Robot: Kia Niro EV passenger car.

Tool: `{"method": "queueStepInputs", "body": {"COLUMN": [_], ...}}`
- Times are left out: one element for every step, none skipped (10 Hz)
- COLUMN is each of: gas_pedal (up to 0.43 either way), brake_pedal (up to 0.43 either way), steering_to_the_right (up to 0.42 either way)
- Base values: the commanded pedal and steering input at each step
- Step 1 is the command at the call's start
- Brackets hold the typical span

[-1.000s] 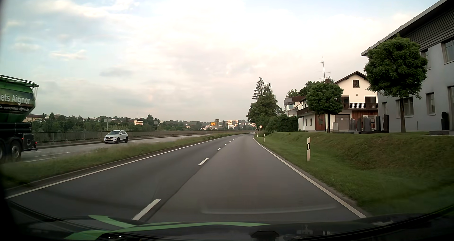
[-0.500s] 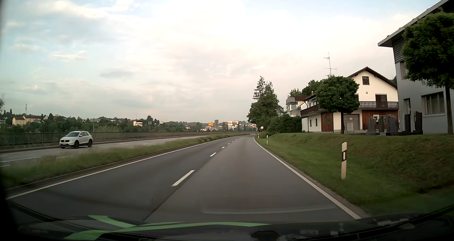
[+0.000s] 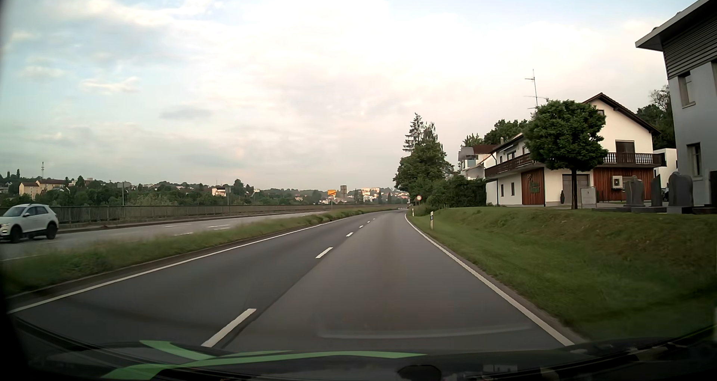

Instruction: Follow the waypoints while adhering to traffic rules and regulations

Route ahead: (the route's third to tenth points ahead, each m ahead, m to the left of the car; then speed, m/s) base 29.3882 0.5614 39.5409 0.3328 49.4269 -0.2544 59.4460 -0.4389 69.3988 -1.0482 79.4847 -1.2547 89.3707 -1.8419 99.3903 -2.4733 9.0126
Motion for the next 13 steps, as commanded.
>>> {"method": "queueStepInputs", "body": {"gas_pedal": [0.059, 0.067, 0.067, 0.079, 0.079, 0.087, 0.087, 0.087, 0.087, 0.098, 0.118, 0.138, 0.138], "brake_pedal": [0.000, 0.000, 0.000, 0.000, 0.000, 0.000, 0.000, 0.000, 0.000, 0.000, 0.000, 0.000, 0.000], "steering_to_the_right": [-0.012, -0.014, -0.014, -0.014, -0.015, -0.012, -0.009, -0.005, -0.002, -0.002, -0.001, 0.000, 0.003]}}
